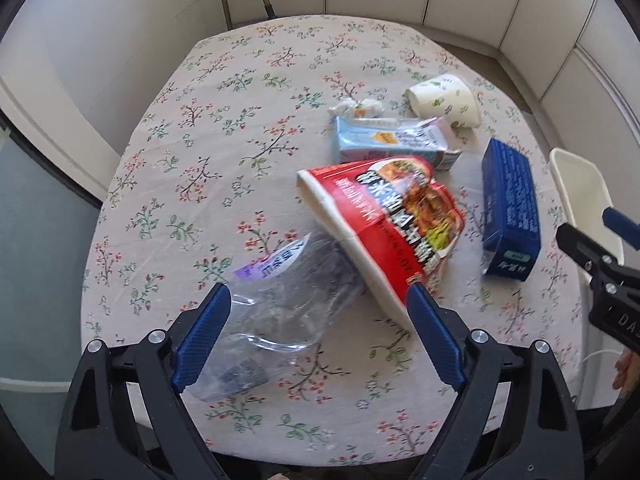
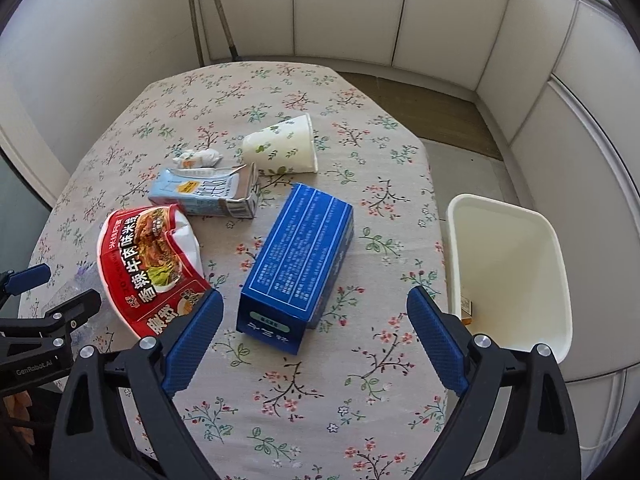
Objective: Collect trash
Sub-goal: 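Move both tools back over the table toward the bottle and noodle bag, then grasp the clear plastic bottle with the left tool and lift it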
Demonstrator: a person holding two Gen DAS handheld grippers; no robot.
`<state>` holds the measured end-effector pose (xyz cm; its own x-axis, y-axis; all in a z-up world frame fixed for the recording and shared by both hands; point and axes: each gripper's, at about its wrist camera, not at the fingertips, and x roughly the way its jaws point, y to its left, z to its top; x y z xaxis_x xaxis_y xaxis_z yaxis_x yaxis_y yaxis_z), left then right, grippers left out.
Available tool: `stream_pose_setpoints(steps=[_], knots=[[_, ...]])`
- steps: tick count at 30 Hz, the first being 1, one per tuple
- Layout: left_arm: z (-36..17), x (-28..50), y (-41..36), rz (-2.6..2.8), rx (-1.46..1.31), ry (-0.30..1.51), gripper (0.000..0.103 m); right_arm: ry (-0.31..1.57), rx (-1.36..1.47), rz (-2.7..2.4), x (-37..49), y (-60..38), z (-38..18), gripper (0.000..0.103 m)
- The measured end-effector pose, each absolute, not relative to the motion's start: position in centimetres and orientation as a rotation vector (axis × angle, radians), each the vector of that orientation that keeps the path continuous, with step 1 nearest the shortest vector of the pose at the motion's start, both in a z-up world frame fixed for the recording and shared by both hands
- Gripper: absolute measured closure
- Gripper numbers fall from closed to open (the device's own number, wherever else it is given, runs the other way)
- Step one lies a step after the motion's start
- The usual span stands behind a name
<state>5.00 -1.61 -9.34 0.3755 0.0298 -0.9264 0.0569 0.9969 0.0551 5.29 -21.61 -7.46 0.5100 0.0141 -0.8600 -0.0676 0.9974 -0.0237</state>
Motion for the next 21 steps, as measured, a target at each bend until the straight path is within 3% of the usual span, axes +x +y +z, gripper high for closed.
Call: stream_pose_setpoints(steps=[14, 21], knots=[[-14.1, 6.4, -0.6, -0.197, 0.381, 1.388, 0.016, 1.081, -0.129, 0.147, 6.6, -17.4, -8.7, 0.010], [-15.7, 7.2, 0.1, -0.241, 0.403, 1.401, 0.018, 1.122, -0.199, 0.233, 7.0, -15.7, -10.1, 0.009]])
